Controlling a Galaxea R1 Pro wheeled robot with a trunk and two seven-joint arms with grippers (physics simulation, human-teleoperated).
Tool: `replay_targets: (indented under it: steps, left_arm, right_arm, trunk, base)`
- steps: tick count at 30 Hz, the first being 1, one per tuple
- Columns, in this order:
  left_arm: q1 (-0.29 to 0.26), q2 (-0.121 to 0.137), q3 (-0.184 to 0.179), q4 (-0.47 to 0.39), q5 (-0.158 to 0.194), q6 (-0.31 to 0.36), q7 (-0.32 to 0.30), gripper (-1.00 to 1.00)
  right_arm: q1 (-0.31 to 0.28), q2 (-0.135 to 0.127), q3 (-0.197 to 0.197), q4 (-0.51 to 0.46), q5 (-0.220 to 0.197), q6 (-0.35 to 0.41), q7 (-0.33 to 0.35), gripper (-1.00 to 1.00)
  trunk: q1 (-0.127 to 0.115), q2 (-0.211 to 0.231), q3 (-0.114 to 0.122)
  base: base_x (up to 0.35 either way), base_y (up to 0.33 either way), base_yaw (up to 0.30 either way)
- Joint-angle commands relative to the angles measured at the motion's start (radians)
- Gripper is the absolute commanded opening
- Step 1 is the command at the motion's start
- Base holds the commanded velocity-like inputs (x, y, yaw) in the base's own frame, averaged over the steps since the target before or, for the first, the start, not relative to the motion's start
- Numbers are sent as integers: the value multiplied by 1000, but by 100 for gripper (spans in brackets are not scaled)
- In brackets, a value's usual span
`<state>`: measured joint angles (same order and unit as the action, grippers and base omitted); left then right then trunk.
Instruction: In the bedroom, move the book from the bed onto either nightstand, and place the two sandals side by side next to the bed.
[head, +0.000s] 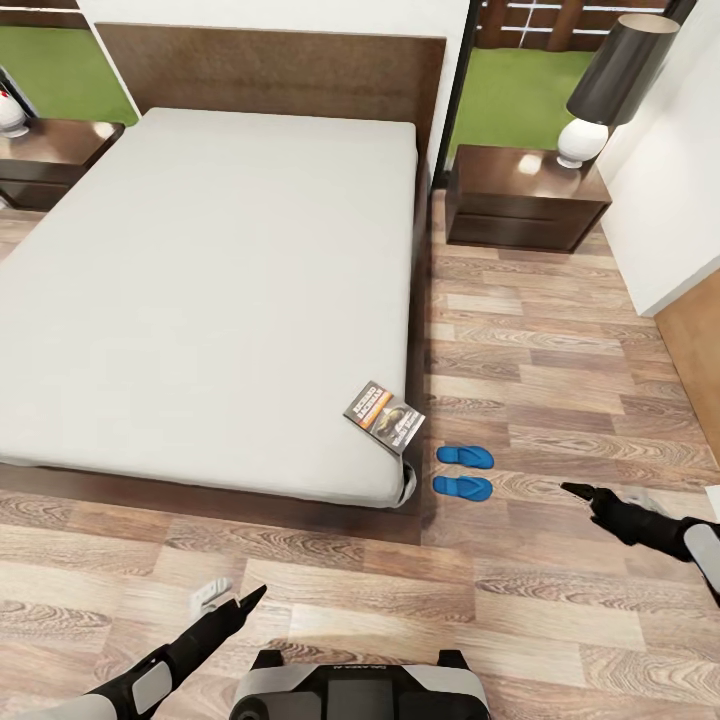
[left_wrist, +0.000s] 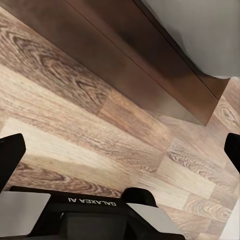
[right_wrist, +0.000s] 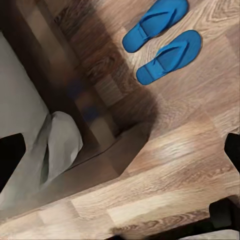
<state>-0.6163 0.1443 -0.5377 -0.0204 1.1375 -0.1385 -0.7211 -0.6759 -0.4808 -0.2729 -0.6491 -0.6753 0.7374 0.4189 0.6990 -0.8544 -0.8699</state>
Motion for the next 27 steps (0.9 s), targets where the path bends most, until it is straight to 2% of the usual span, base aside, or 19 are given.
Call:
replay_targets:
  steps: [1, 4, 5, 6, 7, 8, 9, 11, 12, 16, 18, 20, 21, 24, 26, 27]
  left_arm:
    - [0, 0, -8, 0, 4, -7, -1, 100]
    - [0, -3, -8, 0, 4, -7, -1, 100]
    - [0, -4, -8, 0, 4, -7, -1, 100]
    - [0, -5, -8, 0, 4, -7, -2, 100]
    - [0, -5, -8, 1, 3, -7, -2, 100]
    - [0, -6, -8, 1, 4, -7, -3, 100]
    - [0, -6, -8, 1, 4, -7, -3, 100]
    - [0, -6, -8, 0, 4, -7, -3, 100]
    - [0, -6, -8, 0, 3, -7, -4, 100]
    - [0, -6, -8, 0, 2, -7, -5, 100]
    - [0, -6, -9, 0, 2, -6, -6, 100]
    - [0, -8, -9, 0, 2, -6, -7, 100]
    - [0, -9, -9, 0, 2, -6, -7, 100]
    - [0, -22, -10, -1, 2, -5, -7, 100]
    - [0, -25, -10, -1, 2, -5, -8, 100]
    - [0, -26, -10, -1, 2, -5, -8, 100]
  right_arm:
    - [-4, 0, -4, -7, -14, 32, 4, 100]
    - [-15, 2, -3, -68, -151, 151, 23, 100]
    - [-16, 2, -3, -79, -177, 163, 24, 100]
    - [-17, 2, -3, -108, -241, 191, 27, 100]
    - [-18, 2, -2, -115, -258, 199, 28, 100]
    - [-18, 3, -1, -130, -294, 215, 31, 100]
    - [-19, 3, 0, -135, -307, 221, 37, 100]
    - [-19, 11, 12, -135, -318, 225, 48, 100]
    - [-19, 27, 31, -134, -320, 226, 54, 100]
    - [-17, 121, 132, -138, -321, 220, 63, 100]
    - [-16, 156, 146, -138, -321, 218, 64, 100]
    - [-15, 201, 153, -138, -321, 216, 64, 100]
    - [-15, 211, 154, -138, -321, 216, 64, 100]
    - [-15, 273, 167, -138, -319, 215, 64, 100]
    - [-15, 322, 200, -142, -319, 215, 64, 100]
    - [-14, 329, 211, -143, -319, 215, 64, 100]
  trunk:
    - [0, -1, -1]
    - [0, -1, -1]
    - [0, -1, -1]
    - [0, -1, -1]
    - [0, -1, -1]
    - [0, -1, -1]
    - [0, -1, -1]
    - [0, -1, -1]
    - [0, -1, -1]
    - [0, -1, -1]
    - [0, -1, -1]
    - [0, -1, -1]
    - [0, -1, -1]
    - [0, -1, -1]
    - [0, -1, -1]
    - [0, -1, -1]
  base:
    - [0, 0, 0]
    - [0, 0, 0]
    - [0, 0, 0]
    - [0, 0, 0]
    - [0, 0, 0]
    - [0, 0, 0]
    - [0, 0, 0]
    - [0, 0, 0]
    - [0, 0, 0]
    - [0, 0, 0]
    - [0, 0, 0]
    - [0, 0, 0]
    - [0, 0, 0]
    - [0, 0, 0]
    - [0, 0, 0]
    - [0, 0, 0]
